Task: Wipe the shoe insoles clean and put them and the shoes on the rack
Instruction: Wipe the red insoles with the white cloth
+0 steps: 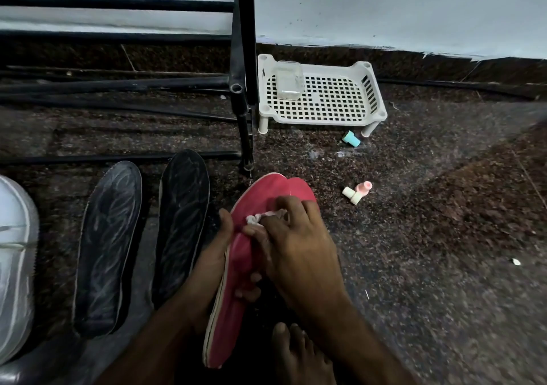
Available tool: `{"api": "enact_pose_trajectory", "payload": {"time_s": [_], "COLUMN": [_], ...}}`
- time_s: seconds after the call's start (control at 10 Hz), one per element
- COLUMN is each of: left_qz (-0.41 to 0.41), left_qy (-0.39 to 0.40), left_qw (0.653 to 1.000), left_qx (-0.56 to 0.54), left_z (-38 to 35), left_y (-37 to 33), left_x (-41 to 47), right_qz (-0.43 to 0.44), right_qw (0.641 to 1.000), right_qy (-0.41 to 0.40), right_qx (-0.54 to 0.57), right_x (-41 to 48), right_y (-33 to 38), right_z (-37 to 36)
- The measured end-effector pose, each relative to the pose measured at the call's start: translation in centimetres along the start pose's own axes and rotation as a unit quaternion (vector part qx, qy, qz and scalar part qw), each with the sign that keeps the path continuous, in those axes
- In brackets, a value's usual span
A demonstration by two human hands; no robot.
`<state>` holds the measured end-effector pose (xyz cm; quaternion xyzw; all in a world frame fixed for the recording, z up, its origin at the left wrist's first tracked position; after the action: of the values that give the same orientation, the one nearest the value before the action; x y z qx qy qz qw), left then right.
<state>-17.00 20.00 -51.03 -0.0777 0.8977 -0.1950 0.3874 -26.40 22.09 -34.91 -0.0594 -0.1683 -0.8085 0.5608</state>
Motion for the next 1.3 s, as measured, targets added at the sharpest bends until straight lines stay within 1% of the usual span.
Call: {"api": "enact_pose_trajectory", "payload": {"time_s": [0.1,0.2,0.3,0.4,0.5,0.6,0.7,0.8,0.9,1.0,1.1,1.2,1.3], "left_qz": [0.007,0.000,0.007,0.015,0.018,-0.003,-0.009,0.019,0.048,0.054,0.061,0.064,0.048], "left_qy": [0.018,0.014,0.033,0.077,0.079,0.043,0.032,0.045,0.088,0.108,0.101,0.089,0.090], "left_qw": [0.999,0.999,0.998,0.995,0.994,0.995,0.995,0.997,0.993,0.989,0.988,0.988,0.988], "left_qx": [-0.034,-0.040,-0.049,-0.060,-0.067,-0.085,-0.098,-0.056,-0.059,-0.086,-0.097,-0.107,-0.112], "left_z": [-1.1,-1.6,-3.0,-5.1,-5.4,-5.4,-5.6,-5.7,-6.2,-6.2,-5.8,-5.5,-5.4], "left_y": [0.1,0.2,0.1,-0.7,-1.0,-1.3,-1.1,-0.7,-0.6,-0.6,0.4,0.8,0.4], "left_x": [-0.4,-1.0,-1.7,-2.5,-2.7,-3.2,-3.3,-3.4,-3.3,-3.5,-3.7,-3.4,-3.0], "right_qz": [-0.048,-0.132,-0.146,-0.143,-0.158,-0.101,-0.015,-0.085,-0.119,-0.140,-0.180,-0.173,-0.131], "right_qw": [0.999,0.982,0.966,0.967,0.965,0.962,0.977,0.974,0.976,0.971,0.956,0.960,0.968], "right_qy": [0.005,0.035,0.028,-0.003,-0.038,-0.012,-0.007,-0.032,-0.019,0.020,0.022,0.026,0.044], "right_qx": [0.022,0.132,0.213,0.209,0.204,0.255,0.212,0.207,0.181,0.192,0.232,0.220,0.208], "right_x": [-0.1,-0.6,0.3,2.2,3.1,1.4,0.2,2.8,4.7,3.4,1.6,1.3,1.4], "right_y": [-0.9,-2.3,-3.0,-4.5,-5.6,-1.8,0.9,-3.0,-4.9,-4.6,-5.6,-5.8,-4.5], "right_z": [-0.1,-1.6,-1.7,-0.8,0.0,-0.6,-0.2,0.0,-0.2,-1.3,-1.4,-0.7,0.1]}}
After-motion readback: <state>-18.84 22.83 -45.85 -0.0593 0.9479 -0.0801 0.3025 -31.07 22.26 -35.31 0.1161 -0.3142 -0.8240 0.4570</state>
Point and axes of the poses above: each hand's wrist, its own x-axis towards the middle knuckle, its own z-axis out of the back of the hand, y = z × x, the point moved 9 cm from there along x, towards the middle knuckle, and after that the axes turned 11 degrees about -x, right-handed, at the moved point
